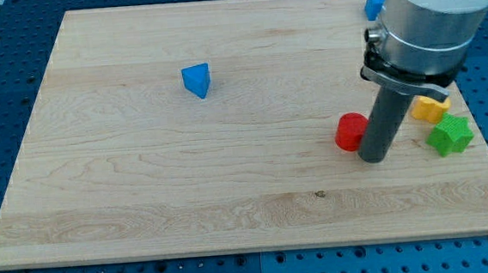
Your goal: Push the red circle towards blue triangle
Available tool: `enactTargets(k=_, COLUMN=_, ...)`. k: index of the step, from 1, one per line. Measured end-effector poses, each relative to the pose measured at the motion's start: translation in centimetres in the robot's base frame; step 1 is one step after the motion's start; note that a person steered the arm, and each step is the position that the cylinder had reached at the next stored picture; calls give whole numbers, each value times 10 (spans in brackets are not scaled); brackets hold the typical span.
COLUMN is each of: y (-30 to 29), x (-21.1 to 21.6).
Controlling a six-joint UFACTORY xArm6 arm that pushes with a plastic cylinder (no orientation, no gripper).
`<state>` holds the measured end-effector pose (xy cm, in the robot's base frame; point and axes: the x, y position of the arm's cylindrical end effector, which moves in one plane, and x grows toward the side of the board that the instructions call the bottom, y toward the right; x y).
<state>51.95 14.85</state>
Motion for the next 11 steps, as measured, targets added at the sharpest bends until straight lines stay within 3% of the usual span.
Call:
enactTargets(k=3, y=-5, x=-46)
enactTargets(k=6, y=-69, x=-92)
enactTargets(k=11, y=-87, x=-77)
